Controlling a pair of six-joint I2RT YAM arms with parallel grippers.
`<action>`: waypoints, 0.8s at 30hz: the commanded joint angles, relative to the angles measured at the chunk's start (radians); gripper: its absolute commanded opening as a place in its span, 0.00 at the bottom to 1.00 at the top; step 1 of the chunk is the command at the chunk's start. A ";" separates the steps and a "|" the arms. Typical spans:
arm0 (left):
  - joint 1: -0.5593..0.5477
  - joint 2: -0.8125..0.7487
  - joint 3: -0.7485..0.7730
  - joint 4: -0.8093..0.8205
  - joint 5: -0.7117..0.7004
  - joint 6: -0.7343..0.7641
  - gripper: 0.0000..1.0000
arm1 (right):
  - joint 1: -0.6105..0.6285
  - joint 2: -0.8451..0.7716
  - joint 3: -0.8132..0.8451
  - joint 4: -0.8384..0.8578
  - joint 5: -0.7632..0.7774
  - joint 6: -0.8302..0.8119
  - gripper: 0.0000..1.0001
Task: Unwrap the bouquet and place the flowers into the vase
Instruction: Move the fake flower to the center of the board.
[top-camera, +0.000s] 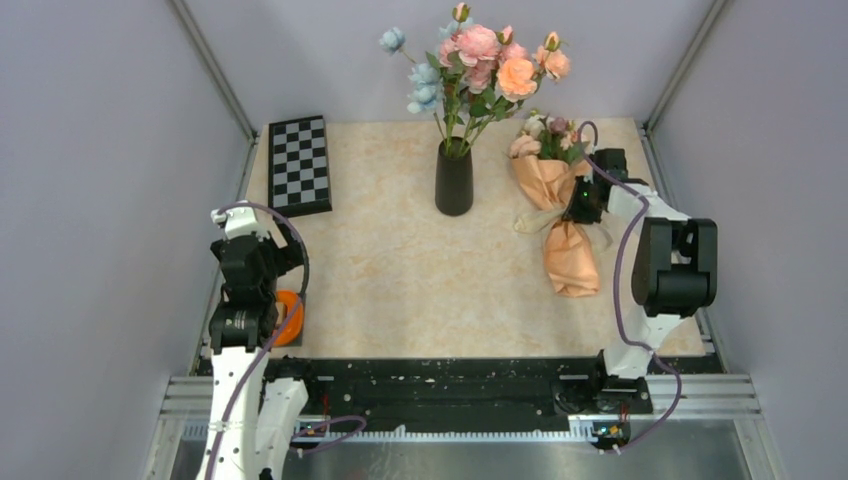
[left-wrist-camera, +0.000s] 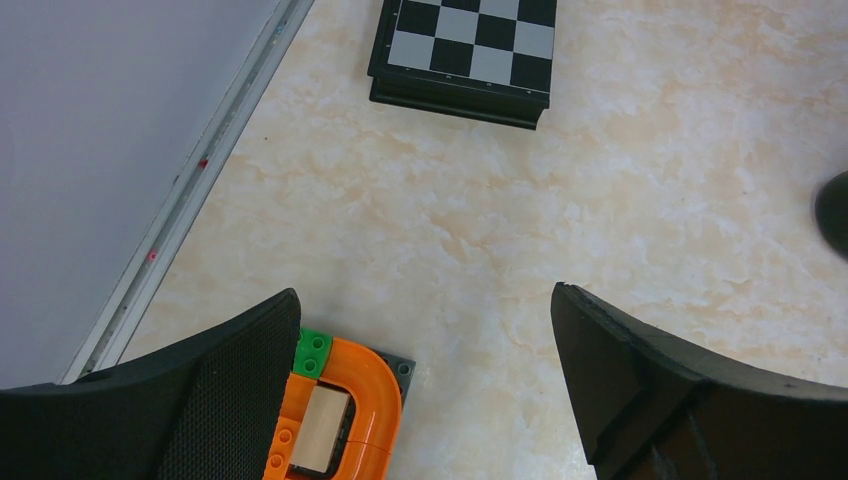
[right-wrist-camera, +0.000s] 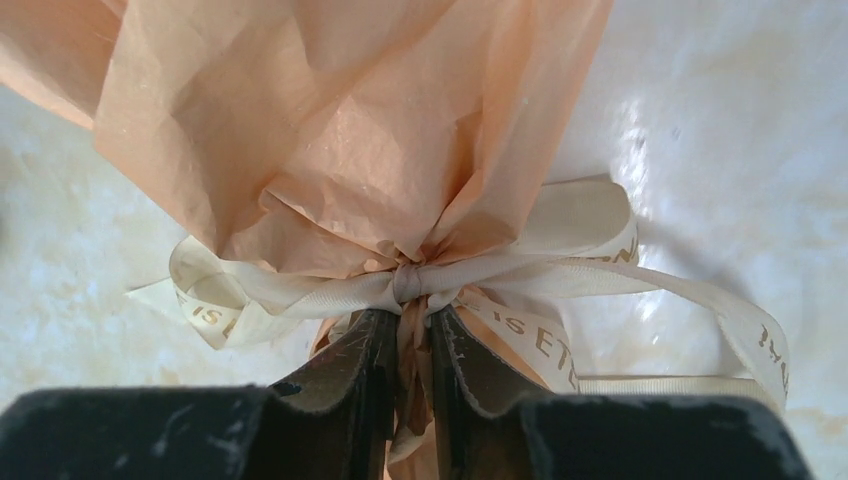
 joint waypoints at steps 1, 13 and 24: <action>-0.002 -0.017 -0.003 0.033 0.004 0.009 0.99 | 0.039 -0.129 -0.075 -0.042 -0.032 0.081 0.16; -0.002 -0.024 -0.004 0.034 0.015 0.003 0.99 | 0.303 -0.342 -0.370 0.089 0.038 0.434 0.07; -0.003 -0.030 0.000 0.032 0.021 -0.003 0.99 | 0.526 -0.449 -0.463 0.094 0.157 0.593 0.06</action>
